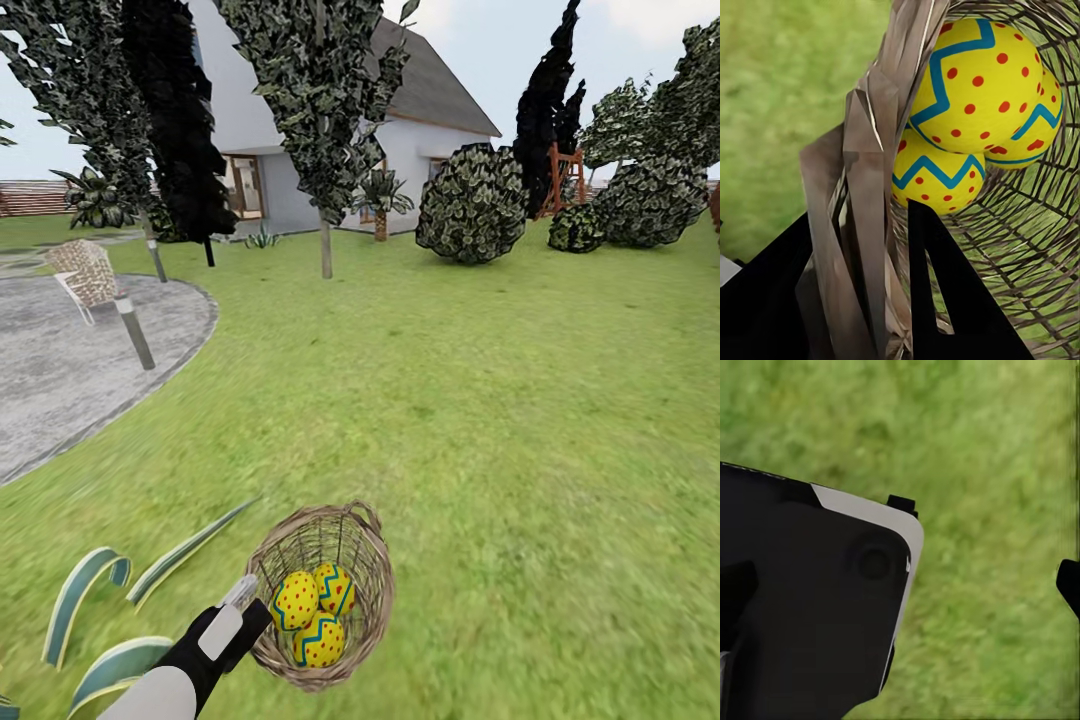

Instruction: Take the three Easter eggs out of the wicker basket on the lawn in the garden, then place them on the lawn next to a single tree (choose any tree) so that all three eggs are next to the same tree and none are left in the basket.

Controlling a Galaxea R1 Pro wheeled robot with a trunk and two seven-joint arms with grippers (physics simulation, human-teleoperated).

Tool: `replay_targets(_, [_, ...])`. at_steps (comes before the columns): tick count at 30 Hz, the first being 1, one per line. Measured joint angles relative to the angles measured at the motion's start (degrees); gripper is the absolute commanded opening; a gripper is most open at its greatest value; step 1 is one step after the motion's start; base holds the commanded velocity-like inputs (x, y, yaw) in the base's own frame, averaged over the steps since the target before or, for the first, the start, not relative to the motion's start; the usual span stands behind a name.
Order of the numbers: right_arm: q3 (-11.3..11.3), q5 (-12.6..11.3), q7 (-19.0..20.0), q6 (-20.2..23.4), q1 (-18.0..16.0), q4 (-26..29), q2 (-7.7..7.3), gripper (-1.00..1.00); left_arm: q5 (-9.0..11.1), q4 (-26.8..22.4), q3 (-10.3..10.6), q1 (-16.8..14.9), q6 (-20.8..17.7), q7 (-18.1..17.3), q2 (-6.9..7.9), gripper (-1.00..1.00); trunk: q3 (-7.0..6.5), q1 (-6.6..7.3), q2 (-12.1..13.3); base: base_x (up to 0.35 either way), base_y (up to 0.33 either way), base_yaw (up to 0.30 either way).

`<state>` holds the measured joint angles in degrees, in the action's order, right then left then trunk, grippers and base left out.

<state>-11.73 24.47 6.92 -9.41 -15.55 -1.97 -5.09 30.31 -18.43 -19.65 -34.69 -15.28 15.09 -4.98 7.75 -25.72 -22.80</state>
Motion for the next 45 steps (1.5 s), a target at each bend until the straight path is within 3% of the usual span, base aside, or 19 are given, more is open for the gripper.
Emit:
replay_targets(12, [0.0, 1.06, 0.0, -0.01, 0.0, 0.13, 0.02, 1.0, 0.06, 0.0, 0.01, 0.0, 0.0, 0.0, 0.0, -1.0, 0.0, 0.0, 0.0, 0.301, -0.161, 0.016])
replay_targets(30, [0.0, 1.09, -0.01, 0.0, -0.01, 0.14, 0.12, 1.0, -0.01, 0.03, -0.03, 0.01, 0.01, 0.0, -0.07, -1.0, 0.0, 0.0, 0.0, 0.301, -0.16, 0.284])
replay_targets(45, [0.0, 0.57, 0.01, 0.14, 0.0, -0.1, 0.19, 1.0, -0.06, 0.09, 0.01, 0.0, 0.08, 0.0, -0.08, -1.0, 0.0, 0.0, 0.0, 0.301, -0.16, 0.015])
